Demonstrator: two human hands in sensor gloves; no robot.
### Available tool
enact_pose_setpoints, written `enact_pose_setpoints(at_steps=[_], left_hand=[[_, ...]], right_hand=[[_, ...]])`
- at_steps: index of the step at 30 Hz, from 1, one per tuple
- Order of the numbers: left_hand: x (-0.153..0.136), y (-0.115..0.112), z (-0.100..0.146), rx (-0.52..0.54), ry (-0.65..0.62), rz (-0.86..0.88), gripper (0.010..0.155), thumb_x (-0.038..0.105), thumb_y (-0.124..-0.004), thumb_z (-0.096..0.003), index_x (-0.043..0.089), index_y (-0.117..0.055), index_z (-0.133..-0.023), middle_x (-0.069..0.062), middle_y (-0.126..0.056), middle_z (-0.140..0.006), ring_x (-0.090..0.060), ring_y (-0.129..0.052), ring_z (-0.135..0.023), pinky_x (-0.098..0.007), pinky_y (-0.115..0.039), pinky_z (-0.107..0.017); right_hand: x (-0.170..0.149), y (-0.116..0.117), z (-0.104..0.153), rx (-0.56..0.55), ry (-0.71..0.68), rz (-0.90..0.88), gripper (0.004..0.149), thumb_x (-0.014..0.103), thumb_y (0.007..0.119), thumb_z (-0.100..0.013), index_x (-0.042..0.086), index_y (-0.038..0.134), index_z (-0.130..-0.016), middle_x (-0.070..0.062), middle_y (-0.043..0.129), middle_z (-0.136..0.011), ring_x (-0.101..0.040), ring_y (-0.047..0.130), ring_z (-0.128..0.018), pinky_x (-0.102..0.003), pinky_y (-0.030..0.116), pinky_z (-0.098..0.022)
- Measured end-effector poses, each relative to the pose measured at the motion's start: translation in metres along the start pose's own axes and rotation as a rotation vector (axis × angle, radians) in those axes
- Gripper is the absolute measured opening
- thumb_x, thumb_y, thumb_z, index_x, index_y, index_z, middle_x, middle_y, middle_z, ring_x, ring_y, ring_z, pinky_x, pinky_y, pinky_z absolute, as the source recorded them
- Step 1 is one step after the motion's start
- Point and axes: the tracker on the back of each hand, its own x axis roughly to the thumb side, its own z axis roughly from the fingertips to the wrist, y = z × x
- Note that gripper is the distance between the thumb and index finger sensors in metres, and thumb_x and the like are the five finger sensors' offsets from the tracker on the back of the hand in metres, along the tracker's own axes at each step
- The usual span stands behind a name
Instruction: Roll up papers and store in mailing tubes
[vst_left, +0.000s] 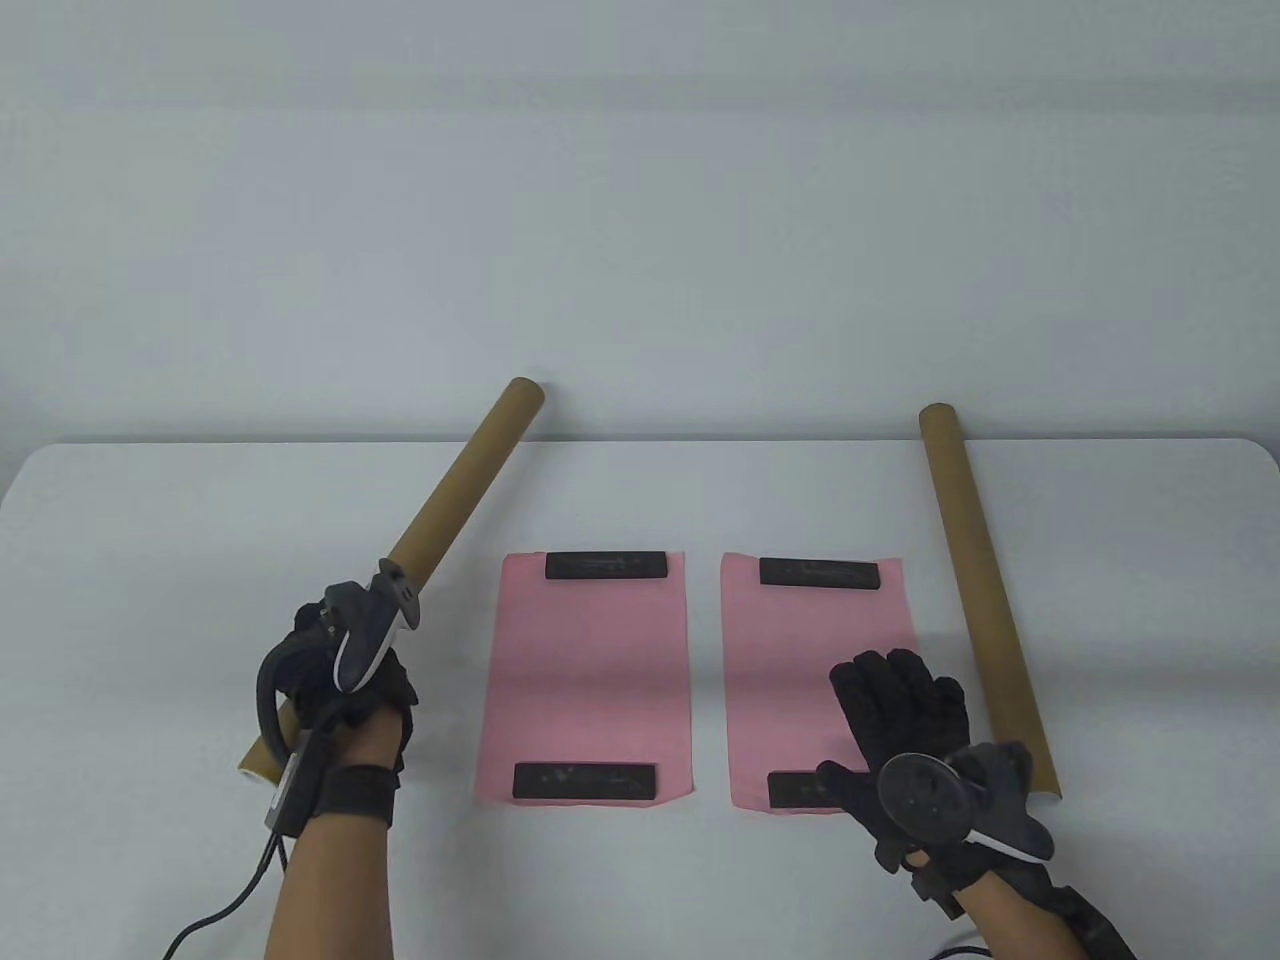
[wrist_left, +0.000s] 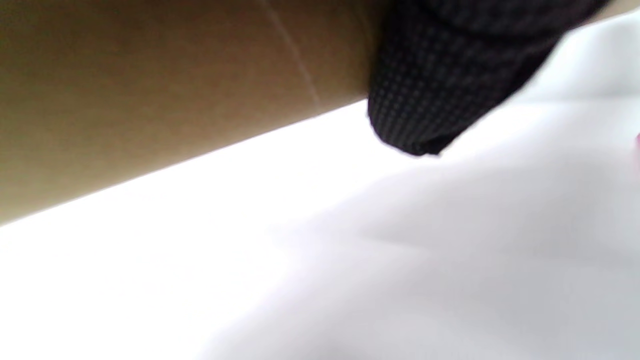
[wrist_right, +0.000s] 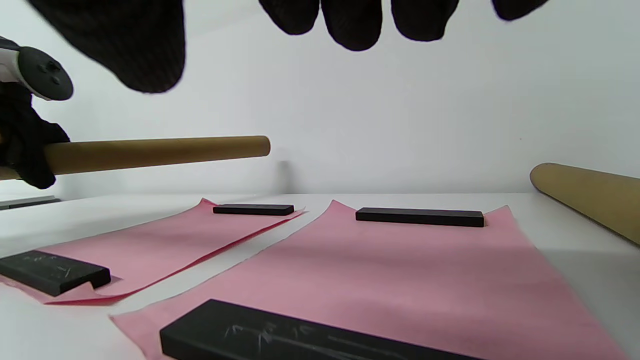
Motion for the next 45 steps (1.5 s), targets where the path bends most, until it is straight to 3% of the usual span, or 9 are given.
enact_pose_setpoints(at_steps=[6,11,19,24,27,31,35,41,45], left_hand=[[-0.006,0.011,0.052,0.246,-0.159,-0.003,0.074,0.042,-0.105,-0.0304,0.034,-0.066,-0.093,0.0,-0.076,-0.093,-0.017,-0.098,-0.075,-0.045,-0.078,-0.066],[-0.007,0.019,0.086,0.418,-0.246,0.006,0.073,0.044,-0.104,-0.0296,0.045,-0.066,-0.092,0.011,-0.076,-0.096,-0.016,-0.091,-0.09,-0.05,-0.065,-0.075],[-0.005,0.009,0.104,0.496,-0.45,0.022,0.073,0.045,-0.103,-0.029,0.05,-0.064,-0.09,0.015,-0.076,-0.097,-0.017,-0.083,-0.097,-0.056,-0.058,-0.077],[-0.007,0.006,0.107,0.543,-0.536,0.041,0.073,0.043,-0.103,-0.029,0.051,-0.063,-0.089,0.015,-0.075,-0.097,-0.017,-0.081,-0.099,-0.057,-0.057,-0.077],[-0.01,0.006,0.105,0.519,-0.586,0.093,0.073,0.044,-0.102,-0.0295,0.052,-0.062,-0.089,0.016,-0.074,-0.097,-0.018,-0.079,-0.1,-0.059,-0.056,-0.077],[-0.012,0.001,0.097,0.452,-0.554,0.128,0.071,0.044,-0.102,-0.0293,0.052,-0.063,-0.088,0.015,-0.076,-0.096,-0.017,-0.084,-0.097,-0.057,-0.058,-0.077],[-0.015,-0.007,0.084,0.35,-0.505,0.157,0.066,0.042,-0.104,-0.029,0.052,-0.068,-0.084,0.016,-0.079,-0.095,-0.013,-0.088,-0.094,-0.056,-0.062,-0.077],[-0.017,-0.013,0.074,0.283,-0.48,0.174,0.066,0.04,-0.104,-0.0283,0.053,-0.069,-0.082,0.017,-0.079,-0.095,-0.01,-0.087,-0.098,-0.055,-0.063,-0.077],[-0.017,-0.016,0.073,0.272,-0.472,0.169,0.066,0.039,-0.104,-0.0282,0.052,-0.069,-0.082,0.018,-0.079,-0.095,-0.009,-0.087,-0.099,-0.055,-0.064,-0.077]], right_hand=[[-0.007,-0.003,0.001,-0.023,0.021,-0.005,0.089,0.056,0.076,-0.05,0.004,0.041,-0.114,-0.027,0.044,-0.116,-0.063,0.048,-0.104,-0.081,0.045,-0.064],[-0.018,-0.006,0.002,-0.055,0.068,-0.11,0.088,0.055,0.076,-0.05,0.004,0.044,-0.113,-0.028,0.047,-0.115,-0.063,0.052,-0.103,-0.08,0.047,-0.064],[-0.043,-0.002,0.002,-0.039,0.141,-0.234,0.092,0.057,0.079,-0.049,0.002,0.044,-0.113,-0.028,0.048,-0.114,-0.062,0.055,-0.102,-0.08,0.049,-0.063],[-0.05,0.006,0.0,0.056,0.104,-0.314,0.101,0.061,0.082,-0.046,0.0,0.038,-0.113,-0.029,0.043,-0.115,-0.064,0.05,-0.103,-0.082,0.046,-0.063],[-0.044,0.01,-0.002,0.112,0.039,-0.335,0.101,0.061,0.083,-0.045,0.0,0.039,-0.113,-0.028,0.044,-0.114,-0.063,0.051,-0.104,-0.082,0.045,-0.064],[-0.032,0.002,-0.002,0.089,-0.039,-0.448,0.073,0.054,0.086,-0.045,0.01,0.067,-0.1,-0.016,0.076,-0.1,-0.048,0.08,-0.095,-0.078,0.056,-0.066],[-0.017,-0.012,0.002,0.007,-0.155,-0.697,0.076,0.054,0.086,-0.046,0.009,0.064,-0.103,-0.017,0.073,-0.103,-0.048,0.076,-0.099,-0.078,0.056,-0.068],[-0.004,-0.02,0.007,0.0,-0.272,-0.847,0.079,0.059,0.08,-0.049,0.008,0.064,-0.107,-0.019,0.07,-0.107,-0.05,0.072,-0.102,-0.077,0.058,-0.069],[-0.002,-0.016,0.006,0.03,-0.275,-0.916,0.067,0.048,0.073,-0.055,0.007,0.064,-0.107,-0.02,0.069,-0.107,-0.051,0.072,-0.101,-0.077,0.059,-0.068]])
